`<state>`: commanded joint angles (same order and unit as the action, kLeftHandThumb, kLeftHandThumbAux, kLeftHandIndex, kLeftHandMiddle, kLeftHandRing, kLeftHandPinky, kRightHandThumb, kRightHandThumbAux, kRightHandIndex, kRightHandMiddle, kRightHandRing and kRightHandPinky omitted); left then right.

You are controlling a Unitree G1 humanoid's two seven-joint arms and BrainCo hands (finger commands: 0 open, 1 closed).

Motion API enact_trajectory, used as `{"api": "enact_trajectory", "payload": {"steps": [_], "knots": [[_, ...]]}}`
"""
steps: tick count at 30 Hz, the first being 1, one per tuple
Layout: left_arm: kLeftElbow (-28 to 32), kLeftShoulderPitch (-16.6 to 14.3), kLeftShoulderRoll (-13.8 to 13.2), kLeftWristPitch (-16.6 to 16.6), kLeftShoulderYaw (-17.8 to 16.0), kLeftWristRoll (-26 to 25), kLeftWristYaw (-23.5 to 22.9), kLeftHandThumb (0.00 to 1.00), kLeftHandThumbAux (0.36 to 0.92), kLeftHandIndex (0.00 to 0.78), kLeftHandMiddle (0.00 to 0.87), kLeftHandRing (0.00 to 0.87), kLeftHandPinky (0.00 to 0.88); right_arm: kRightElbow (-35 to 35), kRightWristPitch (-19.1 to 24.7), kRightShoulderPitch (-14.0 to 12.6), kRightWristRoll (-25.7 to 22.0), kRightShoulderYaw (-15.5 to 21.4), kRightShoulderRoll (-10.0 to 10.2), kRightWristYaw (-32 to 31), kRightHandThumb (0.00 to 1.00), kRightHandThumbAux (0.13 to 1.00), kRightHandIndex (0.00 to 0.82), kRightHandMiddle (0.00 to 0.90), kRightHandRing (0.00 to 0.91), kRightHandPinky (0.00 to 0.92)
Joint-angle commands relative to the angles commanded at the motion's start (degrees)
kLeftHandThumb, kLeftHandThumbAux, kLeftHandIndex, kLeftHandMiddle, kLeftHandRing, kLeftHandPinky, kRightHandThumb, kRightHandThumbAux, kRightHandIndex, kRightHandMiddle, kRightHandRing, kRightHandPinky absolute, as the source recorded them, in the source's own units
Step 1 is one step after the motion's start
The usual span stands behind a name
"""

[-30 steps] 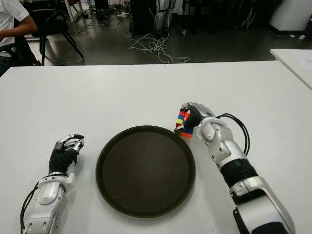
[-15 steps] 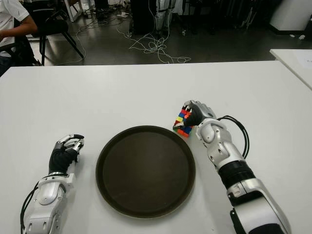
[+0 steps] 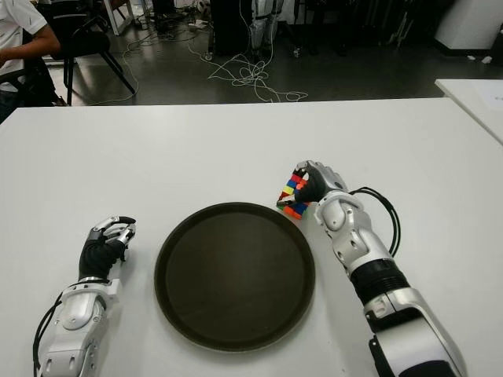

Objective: Pick up the Rubik's Cube and put it in the plate

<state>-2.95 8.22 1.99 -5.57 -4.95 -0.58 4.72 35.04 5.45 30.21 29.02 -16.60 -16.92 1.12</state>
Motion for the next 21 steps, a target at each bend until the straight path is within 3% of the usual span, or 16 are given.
{"api": "enact_trajectory", "payload": {"steps": [4,14,21], "knots": [[-0.29,-0.07,0.17,0.41,-0.1,-0.3,-0.08,0.71,0.704,0.444,0.813,0.821,0.814,0.25,-0.34,0.11,-0.19,-0.03,-0.11,-0.15,0.0,0.777,0.482,0.419,0.47,0.42],[-0.81,-0.1,0.34,1.37,-0.28,-0.96,-0.12,0.71,0.704,0.444,0.822,0.827,0.82,0.73,-0.75,0.2,-0.72,0.12,-0.19,0.0,0.0,0.81,0.541,0.648,0.677,0.668],[-1.08,-0.33,0.06,1.25,-0.15,-0.91,-0.33,0.711,0.704,0.443,0.82,0.825,0.818,-1.69,-0.48,-1.08,-2.52,2.5,0.43,1.38,0.0,0.816,0.551,0.691,0.723,0.709]]}}
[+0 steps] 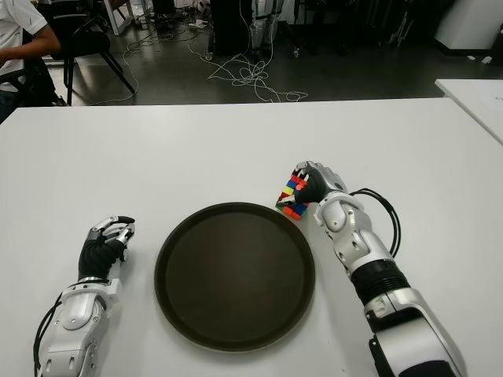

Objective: Pick up the Rubik's Cube and put it in the plate

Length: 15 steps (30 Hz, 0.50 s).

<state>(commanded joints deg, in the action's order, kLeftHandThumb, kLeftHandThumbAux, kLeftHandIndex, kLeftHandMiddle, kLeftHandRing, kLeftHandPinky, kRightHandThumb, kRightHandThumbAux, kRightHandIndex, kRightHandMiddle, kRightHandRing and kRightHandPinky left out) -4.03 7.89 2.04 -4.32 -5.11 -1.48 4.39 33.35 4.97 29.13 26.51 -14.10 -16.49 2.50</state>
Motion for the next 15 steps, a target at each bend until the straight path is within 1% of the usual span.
{"api": "enact_trajectory", "payload": {"steps": [5,6,8,11,15], "knots": [[-0.37,-0.32,-0.24,-0.07,-0.03,0.01,-0.26,0.71,0.704,0.444,0.815,0.82,0.81,-12.07,3.9,-4.05,-0.7,2.28,0.37,-0.63,0.0,0.827,0.575,0.709,0.74,0.739],[-0.4,-0.36,-0.3,-0.09,-0.02,0.08,-0.26,0.71,0.704,0.444,0.815,0.819,0.81,-15.02,4.27,-5.31,-1.16,3.1,0.67,-0.39,0.0,0.827,0.577,0.711,0.741,0.741],[-0.47,-0.42,-0.37,-0.11,-0.03,0.18,-0.24,0.71,0.704,0.444,0.813,0.818,0.81,-18.68,5.02,-6.87,-1.59,3.99,1.04,-0.25,0.03,0.827,0.577,0.735,0.767,0.773],[-0.44,-0.51,-0.48,-0.26,-0.01,0.4,-0.12,0.71,0.704,0.444,0.812,0.818,0.81,-21.55,3.79,-8.71,-2.38,5.31,2.05,1.24,0.069,0.826,0.581,0.761,0.796,0.8],[-0.73,-0.72,-0.69,-0.27,-0.04,0.7,-0.01,0.71,0.705,0.444,0.812,0.82,0.811,-25.56,2.63,-11.02,-2.65,6.27,3.56,3.62,0.119,0.827,0.596,0.775,0.808,0.807]]}}
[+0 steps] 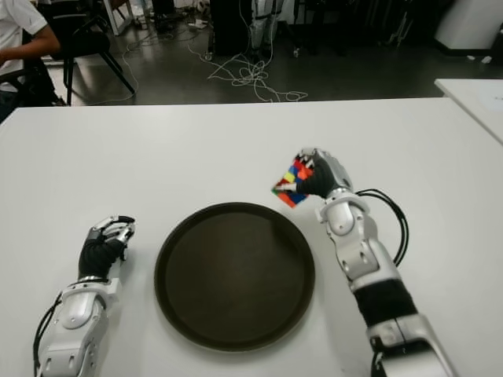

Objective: Pick up the Rubik's Cube and put it in the plate

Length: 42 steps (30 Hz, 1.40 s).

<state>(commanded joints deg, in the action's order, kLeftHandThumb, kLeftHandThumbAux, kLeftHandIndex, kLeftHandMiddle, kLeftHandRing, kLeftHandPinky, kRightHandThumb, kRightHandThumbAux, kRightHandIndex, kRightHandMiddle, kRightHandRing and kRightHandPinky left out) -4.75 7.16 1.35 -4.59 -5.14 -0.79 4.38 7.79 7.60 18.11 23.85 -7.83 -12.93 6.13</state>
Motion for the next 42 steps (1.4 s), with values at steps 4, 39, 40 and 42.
{"api": "enact_trajectory", "payload": {"steps": [4,39,40,42], "knots": [[-0.43,-0.23,-0.2,0.12,-0.02,0.31,0.06,0.709,0.705,0.444,0.81,0.819,0.806,-2.73,-0.28,-0.83,-0.39,0.91,2.11,2.25,0.172,0.818,0.611,0.777,0.805,0.799],[0.27,-0.2,-0.75,-1.05,-0.2,0.96,-0.07,0.709,0.705,0.444,0.807,0.817,0.807,-13.45,-10.68,-10.4,-6.07,-0.51,12.85,4.64,0.241,0.785,0.661,0.825,0.839,0.831],[0.26,-0.19,-0.76,-1.03,-0.18,0.95,-0.11,0.709,0.705,0.444,0.808,0.817,0.806,-13.58,-10.21,-10.46,-6.39,-0.74,12.71,3.74,0.238,0.788,0.661,0.824,0.84,0.83],[0.27,-0.17,-0.76,-1.01,-0.17,0.94,-0.15,0.709,0.705,0.444,0.808,0.817,0.805,-13.75,-9.65,-10.52,-6.77,-0.99,12.55,2.64,0.244,0.79,0.65,0.822,0.838,0.829]]}}
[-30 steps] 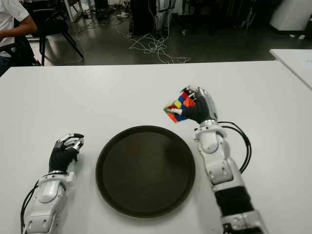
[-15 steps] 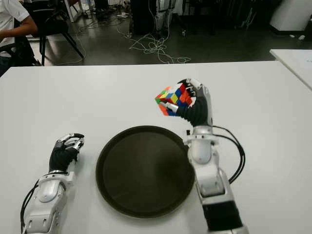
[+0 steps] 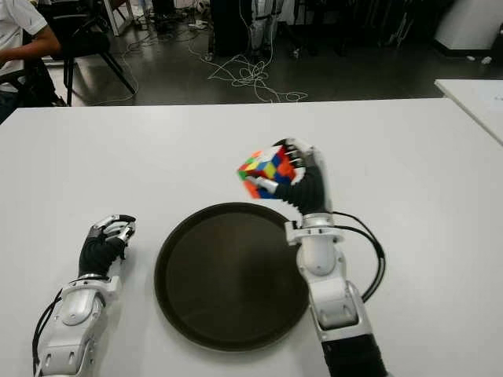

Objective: Pick up the Rubik's Cube and put it in the plate

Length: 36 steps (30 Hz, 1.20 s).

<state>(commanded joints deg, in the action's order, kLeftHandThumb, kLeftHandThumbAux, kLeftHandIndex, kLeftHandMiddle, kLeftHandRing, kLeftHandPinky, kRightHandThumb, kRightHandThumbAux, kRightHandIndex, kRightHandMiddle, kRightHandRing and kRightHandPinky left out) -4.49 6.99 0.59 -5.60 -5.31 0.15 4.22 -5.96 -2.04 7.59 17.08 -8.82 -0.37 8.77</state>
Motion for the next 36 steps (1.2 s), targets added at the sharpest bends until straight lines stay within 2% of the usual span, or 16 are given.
{"api": "enact_trajectory", "payload": {"steps": [3,6,10,16,18,22,28,36], "knots": [[0.08,-0.04,0.26,-0.22,-0.15,-0.06,0.31,0.71,0.704,0.444,0.808,0.816,0.805,-1.38,3.85,0.0,0.78,-1.29,-1.57,-3.96,0.242,0.788,0.632,0.817,0.832,0.82],[0.16,-0.08,0.45,-0.43,-0.29,-0.01,0.59,0.71,0.704,0.444,0.805,0.814,0.802,-3.2,8.39,0.25,2.81,-3.43,-4.16,-8.98,0.211,0.793,0.631,0.81,0.828,0.814],[0.07,-0.07,0.51,-0.2,-0.33,0.23,0.83,0.71,0.704,0.444,0.802,0.814,0.804,-5.56,13.65,0.83,5.62,-5.68,-7.16,-14.18,0.127,0.819,0.644,0.803,0.826,0.803],[-0.15,-0.01,0.54,0.52,-0.23,0.5,0.84,0.709,0.705,0.444,0.8,0.811,0.798,-7.37,18.37,1.85,9.27,-8.5,-10.42,-19.81,0.057,0.851,0.651,0.788,0.816,0.792],[-0.2,-0.02,0.54,0.6,-0.24,0.51,0.82,0.709,0.705,0.444,0.799,0.81,0.796,-7.65,19.19,2.07,9.95,-8.96,-10.93,-20.85,0.054,0.856,0.647,0.777,0.806,0.781],[-0.2,-0.16,0.52,0.42,-0.33,0.2,0.52,0.71,0.704,0.444,0.801,0.811,0.8,-6.65,19.99,3.7,13.08,-11.25,-13.43,-23.89,0.034,0.861,0.653,0.775,0.799,0.781],[0.16,-0.26,0.95,-0.43,-0.63,-0.06,1.06,0.71,0.703,0.444,0.808,0.82,0.821,-6.77,20.86,4.28,14.65,-12.68,-15.4,-27.17,0.02,0.878,0.668,0.783,0.797,0.78],[0.07,-0.44,1.22,-0.76,-0.89,-0.15,1.36,0.711,0.703,0.444,0.816,0.829,0.825,-6.46,21.44,5.44,16.7,-14.3,-17.73,-31.13,0.009,0.891,0.646,0.777,0.79,0.768]]}}
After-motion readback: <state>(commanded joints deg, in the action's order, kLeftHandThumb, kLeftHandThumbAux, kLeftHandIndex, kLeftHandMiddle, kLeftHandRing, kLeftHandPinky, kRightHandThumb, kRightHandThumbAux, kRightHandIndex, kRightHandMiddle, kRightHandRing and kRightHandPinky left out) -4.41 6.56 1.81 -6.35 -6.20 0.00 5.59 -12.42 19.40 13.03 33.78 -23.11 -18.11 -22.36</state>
